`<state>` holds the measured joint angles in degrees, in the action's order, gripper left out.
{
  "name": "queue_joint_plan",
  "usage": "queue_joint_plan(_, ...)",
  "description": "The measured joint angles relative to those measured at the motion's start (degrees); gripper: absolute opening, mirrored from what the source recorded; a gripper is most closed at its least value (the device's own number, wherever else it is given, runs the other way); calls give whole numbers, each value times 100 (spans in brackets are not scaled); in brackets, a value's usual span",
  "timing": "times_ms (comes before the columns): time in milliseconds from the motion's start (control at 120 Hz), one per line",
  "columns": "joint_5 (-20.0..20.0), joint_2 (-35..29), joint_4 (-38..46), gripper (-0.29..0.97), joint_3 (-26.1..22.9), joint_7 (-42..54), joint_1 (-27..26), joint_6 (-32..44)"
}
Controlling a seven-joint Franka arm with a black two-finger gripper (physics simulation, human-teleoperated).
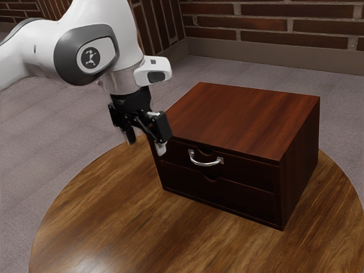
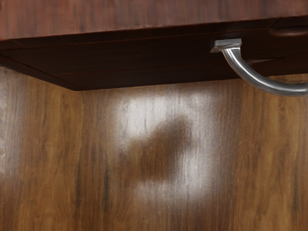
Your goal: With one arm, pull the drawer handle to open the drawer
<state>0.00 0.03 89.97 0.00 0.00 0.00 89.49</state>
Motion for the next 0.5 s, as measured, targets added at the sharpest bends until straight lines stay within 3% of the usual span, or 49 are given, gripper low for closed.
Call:
queue_joint_plan(58, 145, 6, -229, 68, 360, -107, -370, -70)
queue_joint_plan(158, 279, 8, -328, 68, 516, -267, -534, -156)
queue_joint_plan(317, 328, -19, -409, 68, 565, -475, -584, -255)
queue_joint_plan(408, 327, -40, -1189, 68, 478, -578, -492, -500)
queue_joint_plan(500, 248, -9, -1452, 68, 251, -826, -246, -667)
